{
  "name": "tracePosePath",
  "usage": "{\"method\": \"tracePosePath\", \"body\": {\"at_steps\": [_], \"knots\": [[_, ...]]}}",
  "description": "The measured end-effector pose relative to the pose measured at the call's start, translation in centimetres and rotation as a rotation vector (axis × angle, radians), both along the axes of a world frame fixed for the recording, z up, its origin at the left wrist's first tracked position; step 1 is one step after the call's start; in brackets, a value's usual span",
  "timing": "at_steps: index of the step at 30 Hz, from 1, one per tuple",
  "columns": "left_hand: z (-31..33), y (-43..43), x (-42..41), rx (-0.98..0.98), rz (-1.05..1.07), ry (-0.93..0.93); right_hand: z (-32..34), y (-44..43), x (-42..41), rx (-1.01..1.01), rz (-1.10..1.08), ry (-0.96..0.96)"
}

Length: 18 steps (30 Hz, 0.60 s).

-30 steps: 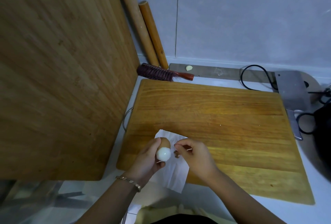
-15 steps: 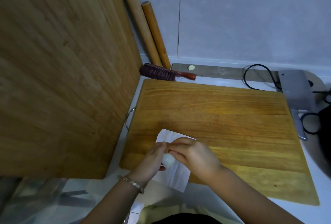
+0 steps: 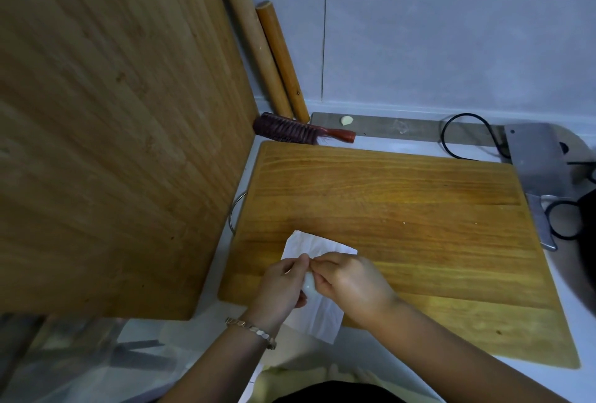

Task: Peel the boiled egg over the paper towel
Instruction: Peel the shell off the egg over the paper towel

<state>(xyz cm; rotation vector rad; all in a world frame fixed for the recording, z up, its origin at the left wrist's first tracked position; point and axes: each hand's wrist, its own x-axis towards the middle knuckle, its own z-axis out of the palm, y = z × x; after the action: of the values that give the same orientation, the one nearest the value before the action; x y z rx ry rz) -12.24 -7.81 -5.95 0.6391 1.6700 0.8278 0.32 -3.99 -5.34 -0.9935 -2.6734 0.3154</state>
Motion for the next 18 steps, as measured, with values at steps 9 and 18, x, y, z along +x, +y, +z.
{"method": "tracePosePath", "body": {"at_steps": [9, 18], "knots": [[-1.2, -0.2, -0.5, 0.014, 0.107, -0.102, -3.2, 1.1, 0.4, -0.698, -0.49, 0.401], [-2.7, -0.5, -1.2, -0.032, 0.199, -0.172, -4.6, 0.5, 0.0, -0.902, -0.55, 0.37]]}}
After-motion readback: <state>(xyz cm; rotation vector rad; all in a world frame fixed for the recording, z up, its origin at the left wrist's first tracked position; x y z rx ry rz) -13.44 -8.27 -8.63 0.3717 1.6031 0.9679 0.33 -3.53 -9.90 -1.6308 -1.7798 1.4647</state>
